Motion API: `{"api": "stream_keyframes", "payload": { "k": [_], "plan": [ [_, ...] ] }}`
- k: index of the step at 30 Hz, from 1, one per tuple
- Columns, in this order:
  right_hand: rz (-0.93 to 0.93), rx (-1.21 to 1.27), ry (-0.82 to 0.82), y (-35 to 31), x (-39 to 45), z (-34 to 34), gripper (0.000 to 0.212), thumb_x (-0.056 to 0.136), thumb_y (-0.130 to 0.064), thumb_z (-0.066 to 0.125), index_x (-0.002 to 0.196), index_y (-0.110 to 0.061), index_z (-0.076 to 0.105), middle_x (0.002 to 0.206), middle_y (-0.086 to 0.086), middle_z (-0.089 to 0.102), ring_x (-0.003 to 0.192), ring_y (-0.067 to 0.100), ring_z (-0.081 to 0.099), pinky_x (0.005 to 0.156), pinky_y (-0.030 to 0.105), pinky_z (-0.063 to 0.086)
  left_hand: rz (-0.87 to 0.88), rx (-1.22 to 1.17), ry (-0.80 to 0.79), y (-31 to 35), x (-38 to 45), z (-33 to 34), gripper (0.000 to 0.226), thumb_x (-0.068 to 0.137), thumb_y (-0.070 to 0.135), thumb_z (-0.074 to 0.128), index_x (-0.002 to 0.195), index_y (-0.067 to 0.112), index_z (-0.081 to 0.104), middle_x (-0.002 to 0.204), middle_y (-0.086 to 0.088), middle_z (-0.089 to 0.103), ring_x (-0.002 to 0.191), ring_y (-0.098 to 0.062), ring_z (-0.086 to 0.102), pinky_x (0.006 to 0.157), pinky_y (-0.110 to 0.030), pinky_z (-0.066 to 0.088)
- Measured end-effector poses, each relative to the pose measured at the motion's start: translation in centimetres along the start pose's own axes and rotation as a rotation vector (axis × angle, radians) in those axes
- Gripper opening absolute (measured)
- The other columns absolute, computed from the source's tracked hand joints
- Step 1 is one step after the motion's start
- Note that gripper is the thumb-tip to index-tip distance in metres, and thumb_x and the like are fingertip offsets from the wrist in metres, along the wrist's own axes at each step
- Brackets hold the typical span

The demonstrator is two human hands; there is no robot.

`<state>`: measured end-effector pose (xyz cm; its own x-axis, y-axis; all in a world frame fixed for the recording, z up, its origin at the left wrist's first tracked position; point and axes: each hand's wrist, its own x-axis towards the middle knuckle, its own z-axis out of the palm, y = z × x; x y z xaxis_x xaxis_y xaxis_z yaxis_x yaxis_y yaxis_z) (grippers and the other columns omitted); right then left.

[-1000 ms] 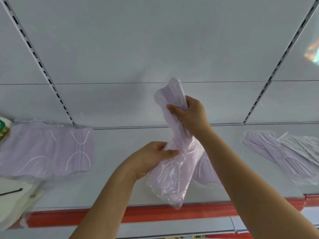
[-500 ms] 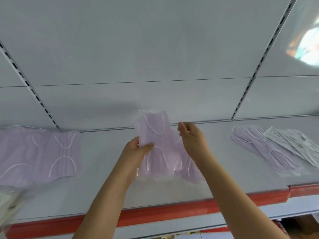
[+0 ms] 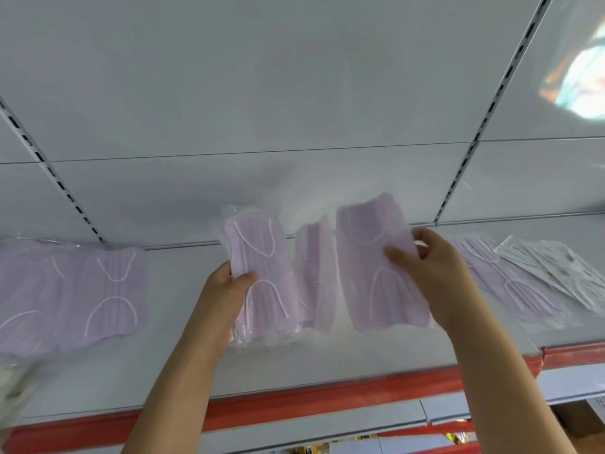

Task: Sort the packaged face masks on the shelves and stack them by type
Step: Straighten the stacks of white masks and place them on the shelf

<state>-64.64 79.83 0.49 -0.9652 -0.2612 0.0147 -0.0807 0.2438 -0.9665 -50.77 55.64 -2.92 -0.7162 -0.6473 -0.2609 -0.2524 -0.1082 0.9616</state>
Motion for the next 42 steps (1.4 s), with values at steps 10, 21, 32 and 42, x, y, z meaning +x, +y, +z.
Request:
{"api": "stream_keyframes", "payload": {
  "k": [10, 21, 32, 42],
  "plan": [
    [0.015, 0.402, -0.111, -0.6, -1.2, 2.9, 0.014, 0.094, -0.005, 0.059, 0.101, -0.007, 0.071, 0.088, 0.010, 0.073, 0.080, 0.024, 0.066, 0.076, 0.041, 0.055, -0.023, -0.310, -0.235, 1.8, -3.0, 2.5, 0.027, 0.106, 0.028, 0.047, 0.121, 0.021, 0.068, 0.107, 0.001, 0.079, 0.096, -0.014, 0.075, 0.074, -0.029, 0.061],
    [-0.199, -0.073, -0.238, 0.5, -2.4, 11.3, 0.022, 0.101, -0.028, 0.051, 0.120, -0.023, 0.062, 0.119, -0.005, 0.061, 0.104, 0.009, 0.061, 0.081, 0.019, 0.045, 0.101, -0.101, -0.131, 0.0, -3.8, 1.0, 0.033, 0.089, 0.028, 0.074, 0.121, 0.021, 0.069, 0.105, 0.002, 0.079, 0.098, -0.017, 0.075, 0.088, -0.038, 0.059],
    [0.005, -0.906, -0.180, 3.1, -2.0, 12.4, 0.037, 0.089, -0.050, 0.061, 0.109, -0.019, 0.058, 0.111, 0.002, 0.063, 0.109, 0.026, 0.055, 0.089, 0.035, 0.040, 0.013, -0.253, 0.224, -1.3, -2.2, -7.5, 0.020, 0.096, 0.013, 0.062, 0.106, 0.030, 0.064, 0.108, -0.002, 0.074, 0.099, -0.027, 0.070, 0.085, -0.042, 0.056],
    [0.003, 0.417, -0.182, -0.5, -3.4, 9.6, 0.037, 0.085, -0.021, 0.077, 0.115, -0.018, 0.056, 0.097, 0.009, 0.075, 0.086, 0.029, 0.071, 0.073, 0.044, 0.056, 0.070, -0.128, 0.072, -1.2, -1.8, -6.0, 0.018, 0.093, 0.027, 0.072, 0.109, 0.033, 0.070, 0.099, 0.008, 0.079, 0.097, -0.021, 0.075, 0.089, -0.048, 0.059]
  ]
}}
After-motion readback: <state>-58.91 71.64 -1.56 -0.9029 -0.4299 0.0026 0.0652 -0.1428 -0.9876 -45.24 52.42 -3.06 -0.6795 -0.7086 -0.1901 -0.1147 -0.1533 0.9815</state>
